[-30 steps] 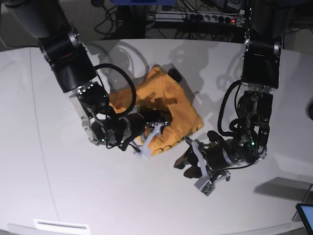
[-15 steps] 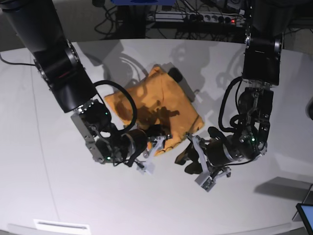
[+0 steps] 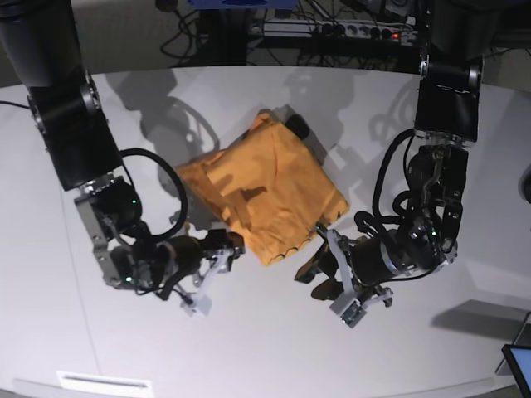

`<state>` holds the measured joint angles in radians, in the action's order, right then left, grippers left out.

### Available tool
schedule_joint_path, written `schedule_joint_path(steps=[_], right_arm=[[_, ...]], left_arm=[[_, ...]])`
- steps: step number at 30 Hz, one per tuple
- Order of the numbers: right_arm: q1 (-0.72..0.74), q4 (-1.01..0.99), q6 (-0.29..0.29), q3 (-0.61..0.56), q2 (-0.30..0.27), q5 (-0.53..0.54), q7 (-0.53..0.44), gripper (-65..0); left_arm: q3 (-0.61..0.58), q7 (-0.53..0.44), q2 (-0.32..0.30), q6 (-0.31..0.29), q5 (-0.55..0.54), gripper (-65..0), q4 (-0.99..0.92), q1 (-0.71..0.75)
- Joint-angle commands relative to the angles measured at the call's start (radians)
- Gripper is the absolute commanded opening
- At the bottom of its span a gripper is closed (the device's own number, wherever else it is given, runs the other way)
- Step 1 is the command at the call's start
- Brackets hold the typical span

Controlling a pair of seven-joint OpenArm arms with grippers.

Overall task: Fold the T-shirt properly
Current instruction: 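Pinch opposite edges of the orange bundle with both grippers, then lift the bundle with both grippers and rotate it between them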

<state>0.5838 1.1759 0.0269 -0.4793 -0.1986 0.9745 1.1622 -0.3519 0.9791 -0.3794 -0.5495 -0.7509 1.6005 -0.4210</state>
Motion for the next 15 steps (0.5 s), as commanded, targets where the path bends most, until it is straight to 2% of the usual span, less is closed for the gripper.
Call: schedule_joint_path(steps=[1,5,9,11,14,15], right_arm=[[0.034,0.029,-0.003,0.027,-0.014,0.017,-0.001,-39.8],[0.003,0.083,0.009,0.123,-0.035,0.022,0.054,-39.9],[-0.049,0.183,0.120,0.210,-0.037,0.019,0.103,-41.5],[-0.061,0.229,0.133,0.227,-0.037,0.024,0.118,-47.6],[-0.097,0.249,0.133,0.233,-0.035,0.024,0.115,-58.2],[-0.104,0.249,0.133,0.233,-0.032,0.024,0.115,-59.8]], left_arm=[[0.004,-0.022,-0.007,0.003,-0.011,-42.7,0.013,-0.026],[0.000,-0.022,-0.005,0.003,-0.011,-42.7,0.013,-0.014],[0.000,-0.021,-0.010,0.001,-0.011,-43.3,0.013,0.009],[-0.012,-0.019,-0.011,-0.020,-0.011,-44.8,0.013,0.011],[-0.086,-0.021,-0.022,-0.054,-0.009,-55.4,0.013,-0.005],[-0.103,-0.022,-0.025,-0.054,-0.008,-58.6,0.013,-0.009]])
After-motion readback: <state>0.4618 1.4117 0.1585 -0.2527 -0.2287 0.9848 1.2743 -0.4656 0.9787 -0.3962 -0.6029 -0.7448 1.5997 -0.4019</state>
